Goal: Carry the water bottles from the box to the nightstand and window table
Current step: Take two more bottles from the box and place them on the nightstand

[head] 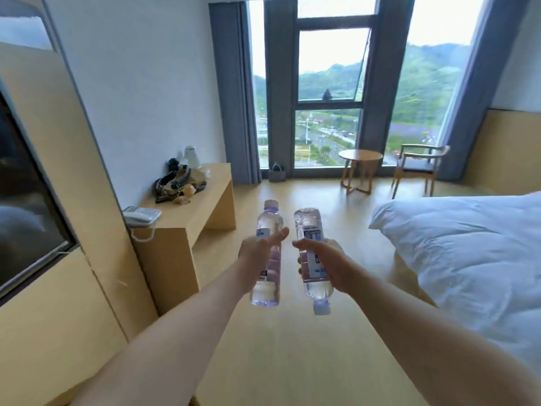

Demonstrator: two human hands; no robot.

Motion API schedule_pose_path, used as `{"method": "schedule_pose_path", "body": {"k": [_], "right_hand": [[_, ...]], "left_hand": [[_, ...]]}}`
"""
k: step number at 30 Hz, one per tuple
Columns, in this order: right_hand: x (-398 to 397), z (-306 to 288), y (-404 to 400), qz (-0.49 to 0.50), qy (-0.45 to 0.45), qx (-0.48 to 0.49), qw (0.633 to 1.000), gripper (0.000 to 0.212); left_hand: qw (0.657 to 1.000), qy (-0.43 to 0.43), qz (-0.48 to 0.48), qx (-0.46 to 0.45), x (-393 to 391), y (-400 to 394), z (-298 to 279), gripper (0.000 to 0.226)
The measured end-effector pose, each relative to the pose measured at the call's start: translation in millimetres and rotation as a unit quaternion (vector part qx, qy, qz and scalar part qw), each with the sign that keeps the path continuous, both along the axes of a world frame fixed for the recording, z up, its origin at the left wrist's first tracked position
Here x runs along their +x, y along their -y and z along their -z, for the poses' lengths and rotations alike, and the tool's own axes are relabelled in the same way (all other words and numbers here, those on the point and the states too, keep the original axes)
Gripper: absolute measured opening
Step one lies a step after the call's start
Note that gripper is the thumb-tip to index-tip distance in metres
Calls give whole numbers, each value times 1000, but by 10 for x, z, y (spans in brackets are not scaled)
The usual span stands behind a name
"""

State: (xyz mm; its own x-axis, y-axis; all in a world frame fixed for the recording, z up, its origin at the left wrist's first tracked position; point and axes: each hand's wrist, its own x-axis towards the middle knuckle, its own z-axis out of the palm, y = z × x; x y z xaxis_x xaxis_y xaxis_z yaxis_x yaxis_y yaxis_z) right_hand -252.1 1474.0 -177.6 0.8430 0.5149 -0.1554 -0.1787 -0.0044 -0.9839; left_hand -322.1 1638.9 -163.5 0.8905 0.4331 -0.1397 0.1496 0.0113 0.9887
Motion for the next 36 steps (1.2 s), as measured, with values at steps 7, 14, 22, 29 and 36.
{"method": "schedule_pose_path", "body": {"k": [7,14,22,29,36], "right_hand": [[636,28,2168,118,0,-13,993,41],[785,-41,4087,272,-16,-31,962,30],[772,144,5838,456,-60,-28,888,41],[990,125,7108,586,-66,-35,807,42],[1385,-31,8284,680,-67,-36,729,44]], "left_hand": [[990,-6,139,-33,957,2022,54,45],[955,-23,295,-25,1631,3886,12,49],[894,-58,442,-37,2282,5802,192,60],[823,-57,563,-41,2901,7406,297,51],[757,-61,650,-27,3528,8967,106,48]]}}
